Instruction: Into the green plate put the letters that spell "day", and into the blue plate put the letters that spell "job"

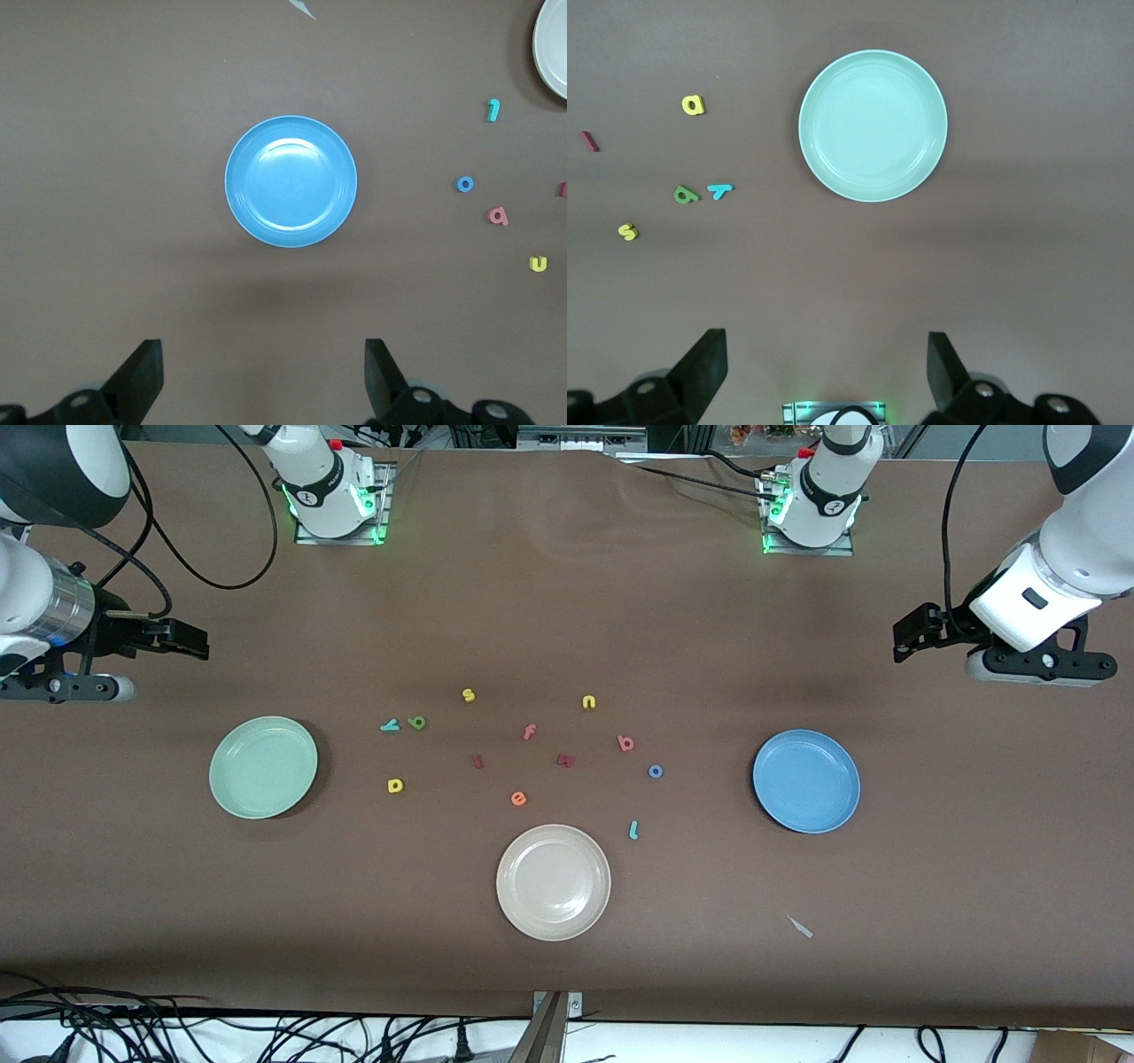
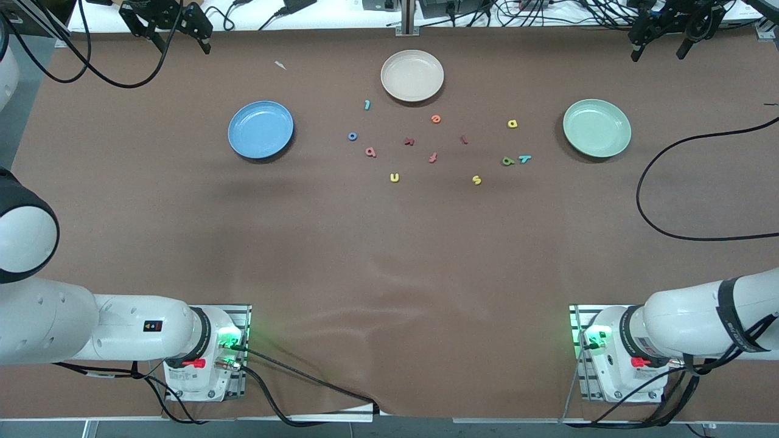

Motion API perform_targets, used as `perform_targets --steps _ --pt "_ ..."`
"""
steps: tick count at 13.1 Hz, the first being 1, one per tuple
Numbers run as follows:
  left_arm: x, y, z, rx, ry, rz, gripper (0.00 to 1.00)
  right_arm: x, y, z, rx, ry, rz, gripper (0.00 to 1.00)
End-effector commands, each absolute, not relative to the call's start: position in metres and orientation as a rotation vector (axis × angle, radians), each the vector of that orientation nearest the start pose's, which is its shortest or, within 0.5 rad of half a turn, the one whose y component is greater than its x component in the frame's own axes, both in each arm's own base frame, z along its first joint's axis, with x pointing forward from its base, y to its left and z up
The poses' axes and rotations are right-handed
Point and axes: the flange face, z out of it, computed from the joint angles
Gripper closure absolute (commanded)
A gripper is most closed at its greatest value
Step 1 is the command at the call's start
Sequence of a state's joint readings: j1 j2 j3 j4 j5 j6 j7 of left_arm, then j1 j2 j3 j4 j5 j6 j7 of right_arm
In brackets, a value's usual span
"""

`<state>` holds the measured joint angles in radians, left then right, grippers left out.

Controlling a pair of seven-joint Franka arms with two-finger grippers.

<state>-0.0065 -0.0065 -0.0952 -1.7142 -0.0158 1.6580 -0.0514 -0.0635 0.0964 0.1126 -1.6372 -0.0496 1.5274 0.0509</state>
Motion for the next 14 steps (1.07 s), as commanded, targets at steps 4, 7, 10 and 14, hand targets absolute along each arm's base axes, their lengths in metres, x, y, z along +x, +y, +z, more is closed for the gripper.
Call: perform_targets --steps 4,7,10,14 --pt "0.563 -0.062 0.568 -3.145 0.122 0.08 0.0 0.571 0.018 0.54 -3.155 -0.008 0.332 0.0" --pt "0.562 -0.069 0.569 -3.146 0.139 0.078 0.0 0.571 0.018 0.54 -3.155 -0.011 0.33 0.0" --pt "0.561 -0.073 0.57 -3.146 0.148 0.076 0.0 0.572 0.018 0.539 -3.154 -0.013 0.332 0.0" --pt "0.562 -0.07 0.569 -3.146 0.143 0.078 0.0 0.571 0.018 0.54 -3.155 -0.013 0.33 0.0"
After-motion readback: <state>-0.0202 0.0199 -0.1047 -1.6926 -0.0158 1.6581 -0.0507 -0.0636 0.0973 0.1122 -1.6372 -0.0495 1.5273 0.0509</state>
